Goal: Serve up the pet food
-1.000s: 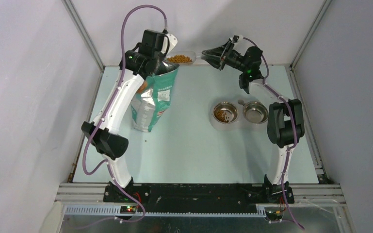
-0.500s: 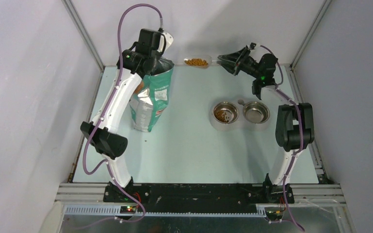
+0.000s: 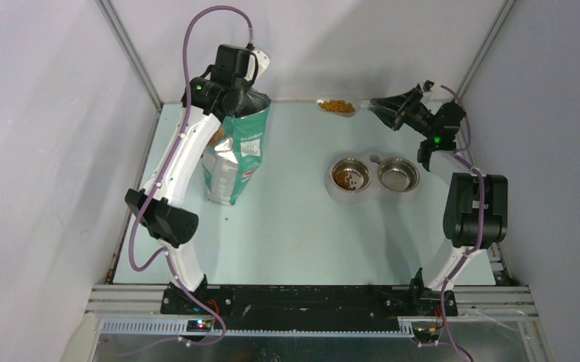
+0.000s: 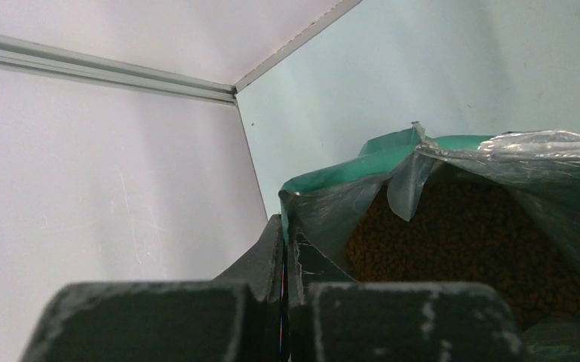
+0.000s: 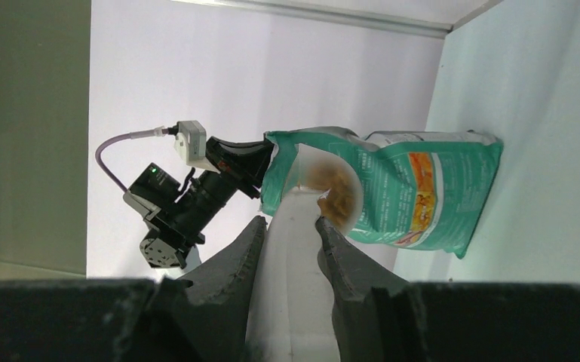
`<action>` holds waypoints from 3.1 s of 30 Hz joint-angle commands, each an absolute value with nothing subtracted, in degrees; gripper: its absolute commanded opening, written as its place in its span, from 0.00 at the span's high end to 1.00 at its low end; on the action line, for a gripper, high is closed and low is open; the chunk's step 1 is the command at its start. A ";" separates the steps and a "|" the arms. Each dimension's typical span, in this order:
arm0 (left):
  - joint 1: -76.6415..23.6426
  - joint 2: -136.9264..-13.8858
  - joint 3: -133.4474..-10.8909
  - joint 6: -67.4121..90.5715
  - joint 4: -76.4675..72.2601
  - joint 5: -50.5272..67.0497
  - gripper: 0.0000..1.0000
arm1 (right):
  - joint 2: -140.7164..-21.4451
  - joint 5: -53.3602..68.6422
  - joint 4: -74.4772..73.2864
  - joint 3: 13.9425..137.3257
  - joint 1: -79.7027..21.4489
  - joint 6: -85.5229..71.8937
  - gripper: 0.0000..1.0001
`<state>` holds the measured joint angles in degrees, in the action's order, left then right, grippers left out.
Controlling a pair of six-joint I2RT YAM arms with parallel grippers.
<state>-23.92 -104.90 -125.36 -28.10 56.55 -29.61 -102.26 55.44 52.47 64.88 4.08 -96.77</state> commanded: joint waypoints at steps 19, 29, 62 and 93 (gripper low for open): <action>-23.56 -104.48 -126.08 -29.47 49.42 -25.75 1.00 | -83.96 58.82 52.91 44.86 22.39 -84.84 1.00; -23.58 -104.41 -126.39 -30.47 48.92 -25.46 1.00 | -81.08 60.26 53.23 38.79 29.84 -82.68 1.00; -24.35 -103.11 -123.17 -30.26 47.52 -25.49 1.00 | -75.59 67.61 34.00 28.44 47.21 -58.51 1.00; -24.35 -95.30 -110.75 -27.44 40.81 -25.32 1.00 | -72.44 41.21 -15.00 50.27 30.81 -12.59 1.00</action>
